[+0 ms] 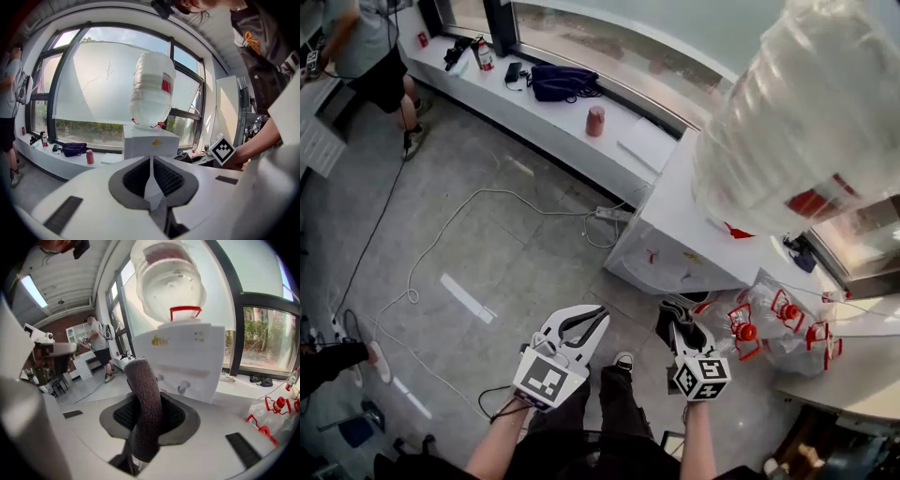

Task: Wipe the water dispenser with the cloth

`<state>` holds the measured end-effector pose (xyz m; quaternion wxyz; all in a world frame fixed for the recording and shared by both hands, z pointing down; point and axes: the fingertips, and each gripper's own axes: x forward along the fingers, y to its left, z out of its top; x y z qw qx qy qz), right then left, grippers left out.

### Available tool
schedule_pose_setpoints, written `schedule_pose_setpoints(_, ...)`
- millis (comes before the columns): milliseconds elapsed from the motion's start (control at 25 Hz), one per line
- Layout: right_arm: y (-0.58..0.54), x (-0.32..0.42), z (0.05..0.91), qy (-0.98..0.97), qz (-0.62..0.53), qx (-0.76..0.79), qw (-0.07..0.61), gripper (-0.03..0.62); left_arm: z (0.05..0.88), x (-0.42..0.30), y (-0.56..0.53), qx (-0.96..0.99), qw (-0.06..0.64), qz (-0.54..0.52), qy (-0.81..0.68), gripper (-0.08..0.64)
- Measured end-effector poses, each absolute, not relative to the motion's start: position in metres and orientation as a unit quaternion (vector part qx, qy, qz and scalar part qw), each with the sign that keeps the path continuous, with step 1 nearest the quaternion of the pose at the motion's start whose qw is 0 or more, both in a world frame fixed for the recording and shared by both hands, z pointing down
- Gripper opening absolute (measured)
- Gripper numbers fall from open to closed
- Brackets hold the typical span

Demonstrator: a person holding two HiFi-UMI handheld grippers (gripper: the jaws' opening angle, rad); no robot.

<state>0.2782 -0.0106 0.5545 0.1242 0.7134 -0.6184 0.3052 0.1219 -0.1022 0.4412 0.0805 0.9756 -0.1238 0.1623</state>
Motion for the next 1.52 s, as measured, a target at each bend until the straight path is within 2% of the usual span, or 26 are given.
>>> schedule_pose_setpoints(280, -0.007, 0.248, 0.450, -0.616, 0.278, 0.732, 0.085, 0.112, 0.384, 0.115, -0.107, 0.982, 0.085, 0.142, -0.092, 0.029)
schedule_pose_setpoints(560, 0.022, 0.244, 0.391, -0.590, 0.248, 0.764, 0.074, 0.110, 0.351, 0.108, -0.086, 0.986, 0.070, 0.143, -0.038, 0.029)
schedule_pose_setpoints(920, 0.054, 0.251, 0.359, -0.579, 0.241, 0.775, 0.079, 0.110, 0.330, 0.116, -0.056, 0.988, 0.052, 0.144, 0.000, 0.030)
schedule_pose_setpoints(1520, 0.155, 0.227, 0.336, -0.643, 0.223, 0.729, 0.071, 0.112, 0.295, 0.089, 0.080, 0.986, 0.075, 0.123, -0.086, 0.029)
